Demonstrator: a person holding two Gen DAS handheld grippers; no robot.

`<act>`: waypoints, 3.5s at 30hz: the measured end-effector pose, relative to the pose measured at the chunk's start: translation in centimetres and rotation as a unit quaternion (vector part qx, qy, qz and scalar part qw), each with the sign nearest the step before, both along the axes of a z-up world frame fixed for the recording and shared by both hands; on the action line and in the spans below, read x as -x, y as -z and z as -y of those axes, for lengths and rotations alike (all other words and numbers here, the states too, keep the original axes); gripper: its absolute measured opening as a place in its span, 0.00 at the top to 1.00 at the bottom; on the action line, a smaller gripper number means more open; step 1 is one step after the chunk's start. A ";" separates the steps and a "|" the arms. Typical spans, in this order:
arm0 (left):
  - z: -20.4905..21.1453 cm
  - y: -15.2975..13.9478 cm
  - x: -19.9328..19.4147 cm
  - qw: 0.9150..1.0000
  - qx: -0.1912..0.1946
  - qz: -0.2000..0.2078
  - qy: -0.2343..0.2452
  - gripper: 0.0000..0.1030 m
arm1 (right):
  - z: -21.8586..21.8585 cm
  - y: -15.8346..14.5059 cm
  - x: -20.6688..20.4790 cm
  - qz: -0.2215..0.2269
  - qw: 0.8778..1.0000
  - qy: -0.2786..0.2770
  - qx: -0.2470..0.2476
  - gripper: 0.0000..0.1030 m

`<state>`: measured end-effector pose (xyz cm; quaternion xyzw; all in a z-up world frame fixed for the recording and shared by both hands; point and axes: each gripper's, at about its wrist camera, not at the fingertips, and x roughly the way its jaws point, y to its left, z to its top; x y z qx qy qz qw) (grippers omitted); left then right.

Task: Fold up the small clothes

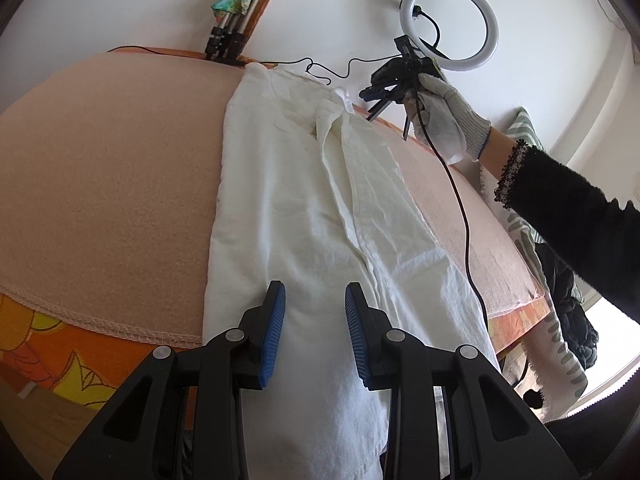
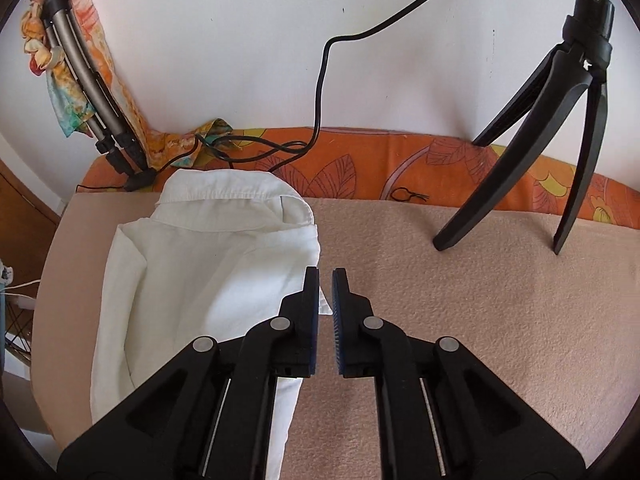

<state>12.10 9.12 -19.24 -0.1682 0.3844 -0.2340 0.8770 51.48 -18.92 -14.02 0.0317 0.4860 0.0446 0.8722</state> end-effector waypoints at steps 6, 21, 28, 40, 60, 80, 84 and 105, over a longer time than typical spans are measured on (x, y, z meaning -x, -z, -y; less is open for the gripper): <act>-0.3 -0.8 0.0 1.000 -0.006 -0.005 0.007 0.71 | 1.9 -5.4 5.4 0.033 0.999 -0.008 -0.039 0.68; -7.7 -6.4 2.1 0.998 -0.008 0.059 -0.008 0.59 | 2.5 -17.9 28.0 0.129 0.989 -0.048 -0.059 0.43; -9.5 -4.5 2.9 0.998 0.051 0.013 -0.019 0.57 | 0.9 -10.9 38.5 0.055 0.991 -0.049 -0.114 0.39; -7.2 -2.9 4.1 0.998 0.062 -0.008 0.003 0.57 | -3.9 4.4 43.7 -0.087 0.979 -0.025 -0.182 0.42; -4.7 -3.2 3.8 0.998 0.053 0.002 0.024 0.57 | -1.5 2.1 44.2 -0.065 0.984 -0.046 -0.159 0.87; 7.5 -2.4 1.9 0.985 0.033 0.001 0.170 0.58 | -2.9 0.7 20.3 -0.042 0.995 -0.052 -0.071 0.50; 8.3 -1.6 1.6 0.983 0.034 -0.012 0.180 0.58 | -3.5 1.9 17.7 -0.053 0.996 -0.047 -0.045 0.50; 11.0 -0.9 2.3 0.968 0.048 -0.042 0.241 0.58 | 0.4 1.1 15.7 -0.039 0.999 -0.025 -0.011 0.99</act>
